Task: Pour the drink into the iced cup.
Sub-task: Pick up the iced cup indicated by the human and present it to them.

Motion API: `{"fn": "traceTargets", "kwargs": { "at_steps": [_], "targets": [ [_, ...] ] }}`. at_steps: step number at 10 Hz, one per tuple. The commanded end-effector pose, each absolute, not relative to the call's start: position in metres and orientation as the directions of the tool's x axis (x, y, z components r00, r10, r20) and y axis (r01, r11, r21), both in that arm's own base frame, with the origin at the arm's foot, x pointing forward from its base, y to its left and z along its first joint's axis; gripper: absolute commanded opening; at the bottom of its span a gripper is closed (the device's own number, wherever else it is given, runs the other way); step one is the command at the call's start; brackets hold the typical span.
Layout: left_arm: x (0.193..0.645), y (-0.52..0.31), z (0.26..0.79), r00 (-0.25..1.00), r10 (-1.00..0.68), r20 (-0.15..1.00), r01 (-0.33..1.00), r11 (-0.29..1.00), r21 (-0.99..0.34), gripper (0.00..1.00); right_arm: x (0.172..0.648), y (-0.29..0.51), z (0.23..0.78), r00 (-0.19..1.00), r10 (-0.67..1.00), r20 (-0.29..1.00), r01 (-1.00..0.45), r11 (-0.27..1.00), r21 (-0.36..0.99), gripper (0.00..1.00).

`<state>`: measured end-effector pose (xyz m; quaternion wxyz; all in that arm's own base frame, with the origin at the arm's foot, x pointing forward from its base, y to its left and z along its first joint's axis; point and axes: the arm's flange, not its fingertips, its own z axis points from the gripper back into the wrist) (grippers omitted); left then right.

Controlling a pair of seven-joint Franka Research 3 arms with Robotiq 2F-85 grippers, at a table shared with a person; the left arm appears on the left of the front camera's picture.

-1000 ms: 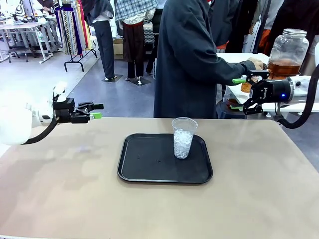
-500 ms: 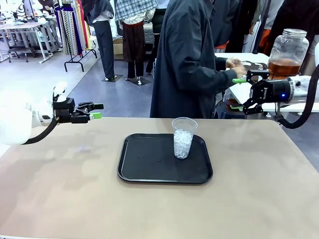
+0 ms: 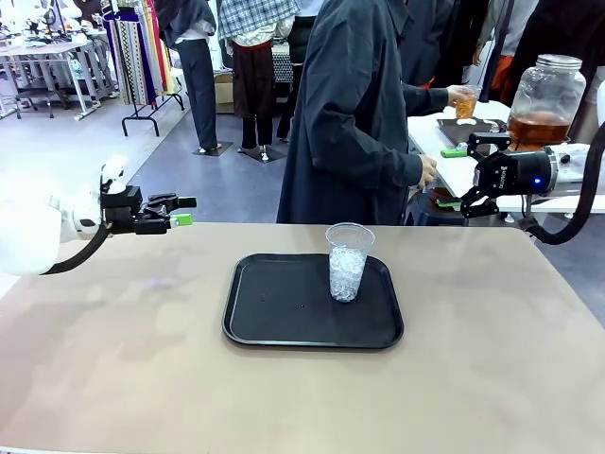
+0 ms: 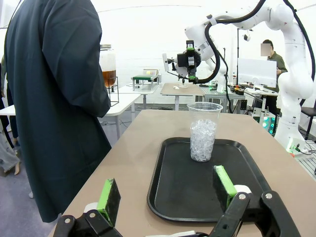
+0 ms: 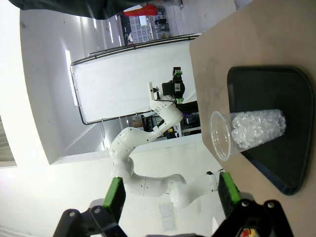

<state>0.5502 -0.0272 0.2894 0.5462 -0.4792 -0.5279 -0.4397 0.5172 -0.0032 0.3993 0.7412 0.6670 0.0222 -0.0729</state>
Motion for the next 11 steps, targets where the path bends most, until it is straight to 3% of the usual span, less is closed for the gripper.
{"fn": "traceTargets", "kwargs": {
  "at_steps": [1,11],
  "targets": [
    [0.5491,-0.0276,0.2947,0.055,0.030,0.998,0.987,0.152,-0.059,1.00,0.5172,-0.0029,0.4004,0.989,-0.077,-0.129,0.136,0.098,0.986,1.00],
    [0.5491,-0.0276,0.2947,0.055,0.030,0.998,0.987,0.152,-0.059,1.00,0.5172,-0.0029,0.4004,0.989,-0.077,-0.129,0.136,0.098,0.986,1.00]
  ]
}}
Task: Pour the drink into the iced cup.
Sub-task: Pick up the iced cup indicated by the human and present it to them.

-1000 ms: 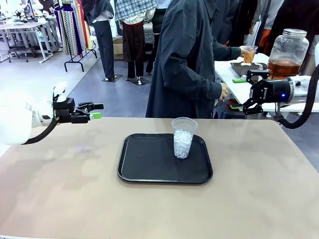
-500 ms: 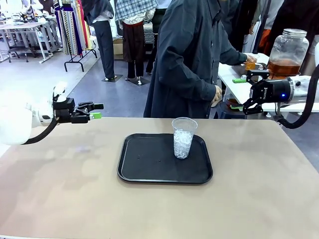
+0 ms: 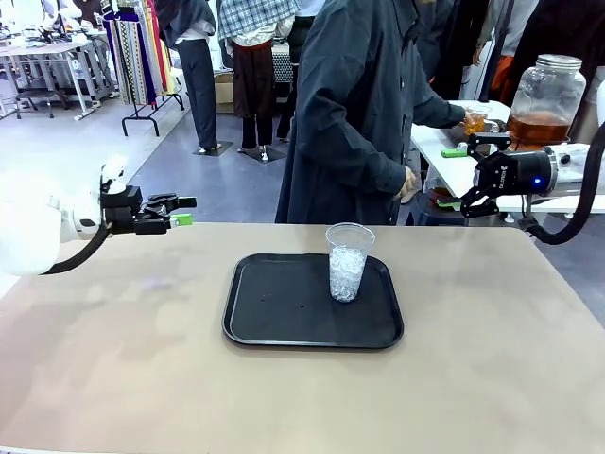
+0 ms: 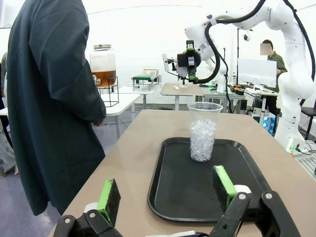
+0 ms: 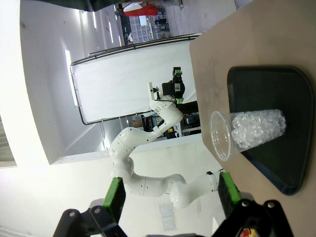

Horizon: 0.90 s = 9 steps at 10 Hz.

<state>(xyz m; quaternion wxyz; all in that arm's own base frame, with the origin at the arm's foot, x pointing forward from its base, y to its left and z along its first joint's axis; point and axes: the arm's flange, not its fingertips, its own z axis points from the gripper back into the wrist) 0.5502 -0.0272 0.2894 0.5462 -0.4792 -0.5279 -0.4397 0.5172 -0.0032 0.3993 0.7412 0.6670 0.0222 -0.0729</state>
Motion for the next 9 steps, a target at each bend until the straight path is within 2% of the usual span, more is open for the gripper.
{"fn": "traceTargets", "kwargs": {
  "at_steps": [1,9],
  "targets": [
    [0.5491,-0.0276,0.2947,0.055,0.030,0.998,0.987,0.152,-0.059,1.00,0.5172,-0.0029,0.4004,0.989,-0.077,-0.129,0.136,0.098,0.986,1.00],
    [0.5491,-0.0276,0.2947,0.055,0.030,0.998,0.987,0.152,-0.059,1.00,0.5172,-0.0029,0.4004,0.989,-0.077,-0.129,0.136,0.098,0.986,1.00]
  ]
}}
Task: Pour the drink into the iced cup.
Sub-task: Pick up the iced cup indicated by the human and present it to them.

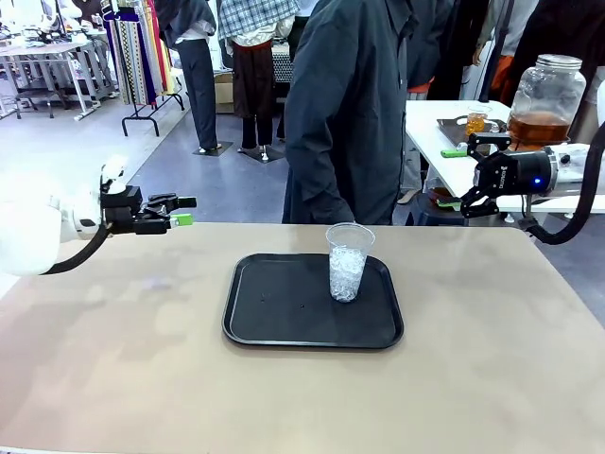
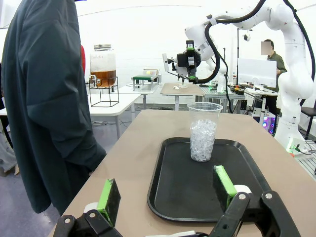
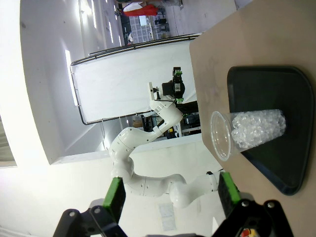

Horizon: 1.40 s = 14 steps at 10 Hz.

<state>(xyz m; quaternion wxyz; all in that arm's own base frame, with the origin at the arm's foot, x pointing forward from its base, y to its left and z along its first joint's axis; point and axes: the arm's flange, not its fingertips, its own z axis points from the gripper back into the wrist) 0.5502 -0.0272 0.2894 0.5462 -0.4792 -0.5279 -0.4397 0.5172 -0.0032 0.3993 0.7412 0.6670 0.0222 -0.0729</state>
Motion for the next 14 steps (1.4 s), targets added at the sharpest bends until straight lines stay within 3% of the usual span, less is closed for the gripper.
{"fn": "traceTargets", "kwargs": {
  "at_steps": [1,14],
  "targets": [
    [0.5491,-0.0276,0.2947,0.055,0.030,0.998,0.987,0.152,-0.059,1.00,0.5172,-0.0029,0.4004,0.989,-0.077,-0.129,0.136,0.098,0.986,1.00],
    [0.5491,-0.0276,0.2947,0.055,0.030,0.998,0.987,0.152,-0.059,1.00,0.5172,-0.0029,0.4004,0.989,-0.077,-0.129,0.136,0.098,0.986,1.00]
  ]
}}
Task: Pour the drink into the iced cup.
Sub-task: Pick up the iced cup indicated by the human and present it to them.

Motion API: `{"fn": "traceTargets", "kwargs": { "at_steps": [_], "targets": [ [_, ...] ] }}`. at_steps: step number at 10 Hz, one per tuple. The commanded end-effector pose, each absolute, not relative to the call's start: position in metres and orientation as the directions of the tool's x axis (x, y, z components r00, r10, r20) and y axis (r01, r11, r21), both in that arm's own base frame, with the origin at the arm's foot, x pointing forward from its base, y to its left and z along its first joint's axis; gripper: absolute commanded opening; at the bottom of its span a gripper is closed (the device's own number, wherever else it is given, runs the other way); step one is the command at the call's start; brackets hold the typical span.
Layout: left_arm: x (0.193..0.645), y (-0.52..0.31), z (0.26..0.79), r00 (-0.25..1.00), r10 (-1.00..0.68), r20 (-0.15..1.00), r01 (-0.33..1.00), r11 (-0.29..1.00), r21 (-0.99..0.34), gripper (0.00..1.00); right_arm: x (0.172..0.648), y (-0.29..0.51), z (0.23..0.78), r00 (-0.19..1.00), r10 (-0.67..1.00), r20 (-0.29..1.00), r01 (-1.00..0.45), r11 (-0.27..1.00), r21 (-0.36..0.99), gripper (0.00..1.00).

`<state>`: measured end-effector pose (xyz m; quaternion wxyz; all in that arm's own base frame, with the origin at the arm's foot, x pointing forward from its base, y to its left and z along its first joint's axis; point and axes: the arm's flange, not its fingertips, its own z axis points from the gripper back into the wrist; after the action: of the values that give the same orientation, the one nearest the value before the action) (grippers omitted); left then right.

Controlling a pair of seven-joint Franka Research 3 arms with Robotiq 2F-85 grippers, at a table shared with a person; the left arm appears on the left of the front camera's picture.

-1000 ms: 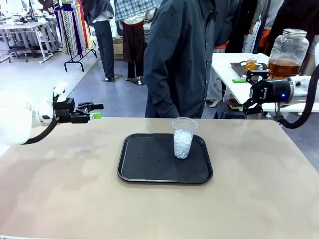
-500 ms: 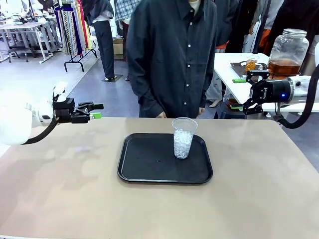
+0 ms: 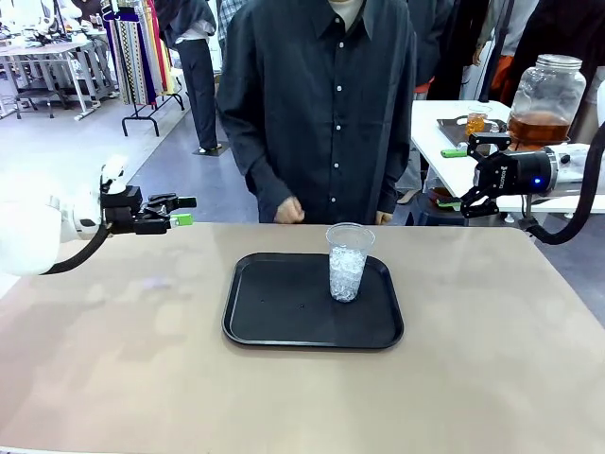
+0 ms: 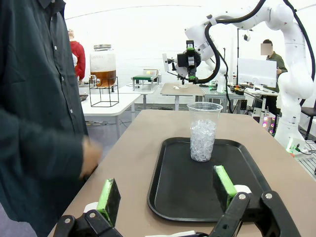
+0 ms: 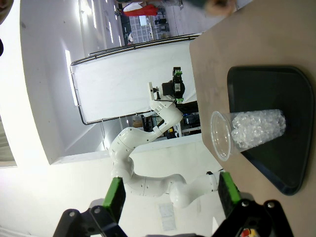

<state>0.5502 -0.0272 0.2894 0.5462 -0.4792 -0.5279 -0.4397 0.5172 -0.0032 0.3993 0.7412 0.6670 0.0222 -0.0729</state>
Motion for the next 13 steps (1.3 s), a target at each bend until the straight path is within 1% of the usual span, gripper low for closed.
{"fn": "traceTargets", "kwargs": {
  "at_steps": [1,13],
  "targets": [
    [0.5491,-0.0276,0.2947,0.055,0.030,0.998,0.987,0.152,-0.059,1.00,0.5172,-0.0029,0.4004,0.989,-0.077,-0.129,0.136,0.098,0.986,1.00],
    [0.5491,-0.0276,0.2947,0.055,0.030,0.998,0.987,0.152,-0.059,1.00,0.5172,-0.0029,0.4004,0.989,-0.077,-0.129,0.136,0.098,0.986,1.00]
  ]
}}
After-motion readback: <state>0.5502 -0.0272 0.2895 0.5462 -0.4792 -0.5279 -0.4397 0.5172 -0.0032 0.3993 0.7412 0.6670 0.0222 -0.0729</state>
